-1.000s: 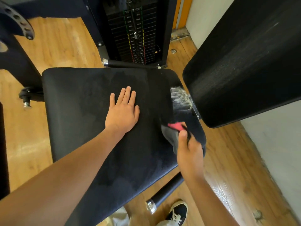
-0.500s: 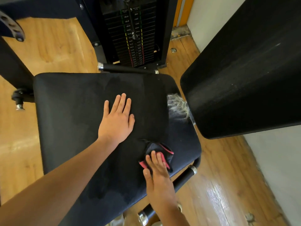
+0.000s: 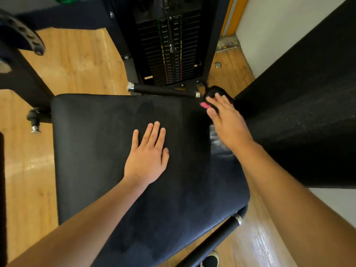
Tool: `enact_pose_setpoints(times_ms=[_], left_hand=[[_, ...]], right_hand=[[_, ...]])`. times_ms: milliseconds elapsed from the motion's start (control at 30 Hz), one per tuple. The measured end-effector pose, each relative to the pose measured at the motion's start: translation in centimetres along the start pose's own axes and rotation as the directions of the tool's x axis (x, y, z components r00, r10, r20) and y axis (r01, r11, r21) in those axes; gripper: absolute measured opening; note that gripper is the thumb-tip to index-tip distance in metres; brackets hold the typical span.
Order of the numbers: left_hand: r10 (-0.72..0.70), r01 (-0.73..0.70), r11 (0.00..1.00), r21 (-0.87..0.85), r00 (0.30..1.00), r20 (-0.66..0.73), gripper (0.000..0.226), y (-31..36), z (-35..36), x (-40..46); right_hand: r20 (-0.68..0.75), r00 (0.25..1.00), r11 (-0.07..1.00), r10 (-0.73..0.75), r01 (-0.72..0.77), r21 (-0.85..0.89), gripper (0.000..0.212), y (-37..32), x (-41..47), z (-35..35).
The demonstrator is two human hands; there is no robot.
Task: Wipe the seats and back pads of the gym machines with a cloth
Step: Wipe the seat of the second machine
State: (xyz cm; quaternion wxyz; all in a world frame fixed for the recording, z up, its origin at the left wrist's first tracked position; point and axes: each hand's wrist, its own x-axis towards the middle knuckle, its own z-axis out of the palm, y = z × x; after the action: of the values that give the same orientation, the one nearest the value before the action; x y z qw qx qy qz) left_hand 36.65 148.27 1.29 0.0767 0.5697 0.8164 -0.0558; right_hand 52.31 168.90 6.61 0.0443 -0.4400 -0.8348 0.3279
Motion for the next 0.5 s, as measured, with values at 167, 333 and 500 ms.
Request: enact_pose_setpoints(times_ms=[167,333,500], left_hand=[[0.003,-0.003,1.000,-0.005,1.000,-0.019,0.065,0.0,0.1,0.0],[0.010,-0.010,1.000,-0.007,1.000,-0.012,0.065,-0.1,0.1,0.0],[0.006,-0.007,1.000,-0.015,1.000,-0.011,0.065,0.0,0.0,0.0]], right_hand=[[0.274,0.956,0.975,0.109,-0.049,-0.217,0.054,3.8,0.7,4.0],[0.176,0.980,0.971,0.088,-0.045,-0.236,0.056,4.4,-1.7,5.7],[0.177,0.982,0.980,0.067,-0.032,-0.196,0.055,4.9,-4.8,5.5]])
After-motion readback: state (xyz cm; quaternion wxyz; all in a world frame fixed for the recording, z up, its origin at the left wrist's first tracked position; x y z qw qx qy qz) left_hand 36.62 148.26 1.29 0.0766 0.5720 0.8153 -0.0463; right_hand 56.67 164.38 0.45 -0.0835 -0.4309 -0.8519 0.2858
